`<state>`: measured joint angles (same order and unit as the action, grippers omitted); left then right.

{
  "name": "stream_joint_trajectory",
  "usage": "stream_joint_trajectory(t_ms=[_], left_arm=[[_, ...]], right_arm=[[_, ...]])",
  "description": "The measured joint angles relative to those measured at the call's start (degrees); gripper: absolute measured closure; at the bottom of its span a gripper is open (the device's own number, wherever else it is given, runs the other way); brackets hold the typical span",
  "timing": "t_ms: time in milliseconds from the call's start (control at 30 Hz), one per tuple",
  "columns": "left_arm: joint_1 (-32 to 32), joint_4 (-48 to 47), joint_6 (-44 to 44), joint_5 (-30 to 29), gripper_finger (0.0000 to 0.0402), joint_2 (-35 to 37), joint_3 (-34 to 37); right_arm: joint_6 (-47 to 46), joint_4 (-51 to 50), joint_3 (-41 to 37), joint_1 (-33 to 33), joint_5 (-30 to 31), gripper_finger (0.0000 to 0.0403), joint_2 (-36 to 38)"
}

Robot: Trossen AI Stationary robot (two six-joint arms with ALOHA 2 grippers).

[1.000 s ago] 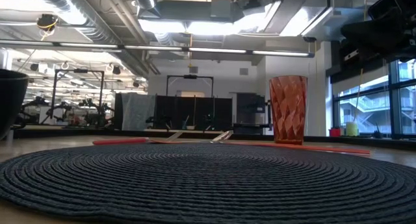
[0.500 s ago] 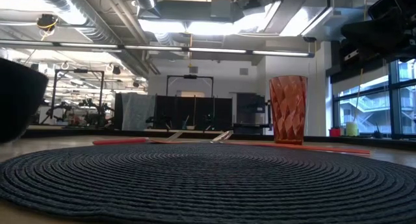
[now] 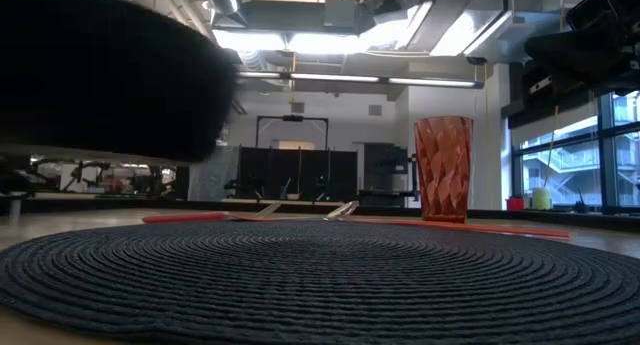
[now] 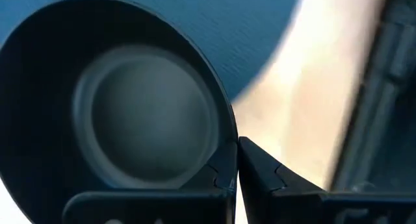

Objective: Pick & Place Utensil
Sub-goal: Put the black bowl on the mat

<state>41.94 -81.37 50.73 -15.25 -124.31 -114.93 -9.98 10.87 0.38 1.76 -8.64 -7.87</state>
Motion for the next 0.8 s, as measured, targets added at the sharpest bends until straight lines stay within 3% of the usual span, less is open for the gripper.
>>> stream_joint_trajectory(t_ms=[167,367,533,800], left_arm=[[-8.5,2.1,-14.4,-0.2,0.04,0.0,-0.2],[-16.1,10.9,-30.7,0.3,0.04,0.0,-0.2],[-19.3,12.7,-34.0,3.4,0.04,-1.0,-0.2],[-18.8,16.5,-35.4,6.5,0.04,-3.4,-0.2]], right_arm=[[-0.1,0.0,0.0,0.0,0.0,0.0383,0.0],[-0.1,0.0,0.0,0.0,0.0,0.0383,0.0],[-0.1,0.0,0.0,0.0,-0.1,0.0383,0.0],[-0.1,0.0,0.0,0.0,-0.6,0.0383,0.0]])
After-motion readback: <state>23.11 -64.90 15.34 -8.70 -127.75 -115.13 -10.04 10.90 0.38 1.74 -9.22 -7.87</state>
